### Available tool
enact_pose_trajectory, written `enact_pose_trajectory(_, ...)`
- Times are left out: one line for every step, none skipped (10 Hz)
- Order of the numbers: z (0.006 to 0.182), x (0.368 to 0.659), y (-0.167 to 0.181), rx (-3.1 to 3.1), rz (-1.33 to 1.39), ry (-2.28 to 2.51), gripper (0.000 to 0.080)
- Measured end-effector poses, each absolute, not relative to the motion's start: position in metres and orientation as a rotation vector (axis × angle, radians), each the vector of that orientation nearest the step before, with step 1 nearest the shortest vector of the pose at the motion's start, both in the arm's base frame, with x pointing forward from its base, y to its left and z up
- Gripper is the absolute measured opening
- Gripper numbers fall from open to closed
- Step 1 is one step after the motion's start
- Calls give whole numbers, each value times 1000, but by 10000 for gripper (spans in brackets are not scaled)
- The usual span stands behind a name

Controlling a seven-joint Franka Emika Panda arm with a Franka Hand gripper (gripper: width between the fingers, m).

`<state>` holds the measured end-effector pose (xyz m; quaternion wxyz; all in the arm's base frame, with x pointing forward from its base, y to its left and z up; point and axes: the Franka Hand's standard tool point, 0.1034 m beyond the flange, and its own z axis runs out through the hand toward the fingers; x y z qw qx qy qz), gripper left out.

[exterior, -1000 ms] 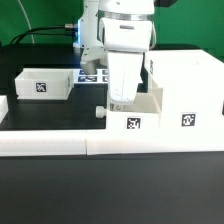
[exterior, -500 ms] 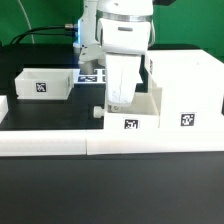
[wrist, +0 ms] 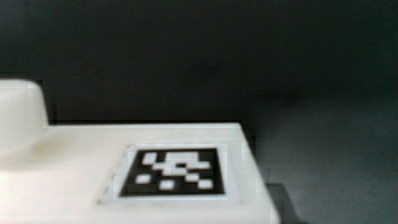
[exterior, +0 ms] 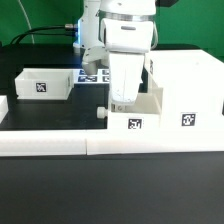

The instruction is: Assemble drawer

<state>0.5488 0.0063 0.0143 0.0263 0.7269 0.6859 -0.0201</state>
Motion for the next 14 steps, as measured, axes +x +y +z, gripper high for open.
enact_pose_trajectory(14,549,5,2250,-61,2115,42)
enact_pose_trajectory(14,549,5,2249,-55,2113,42)
enact_pose_trajectory(13,549,6,2241,-29,2107,42)
enact_pose_trajectory(13,549,6,2237,-30,2111,42)
enact_pose_trajectory(13,549,5,2233,-30,2116,42)
enact_pose_trajectory(13,549,5,2230,-32,2120,42)
enact_pose_trajectory(13,549,4,2230,-34,2121,42)
enact_pose_trajectory(13,549,4,2231,-34,2120,42)
enact_pose_trajectory(13,549,4,2230,-33,2119,42)
enact_pose_trajectory(12,549,4,2230,-23,2114,42)
enact_pose_trajectory(12,549,4,2230,-24,2115,42)
enact_pose_trajectory(12,549,5,2191,-28,2146,42)
enact_pose_trajectory(13,550,5,2175,-35,2157,42)
enact_pose_trajectory(13,550,4,2174,-36,2156,42)
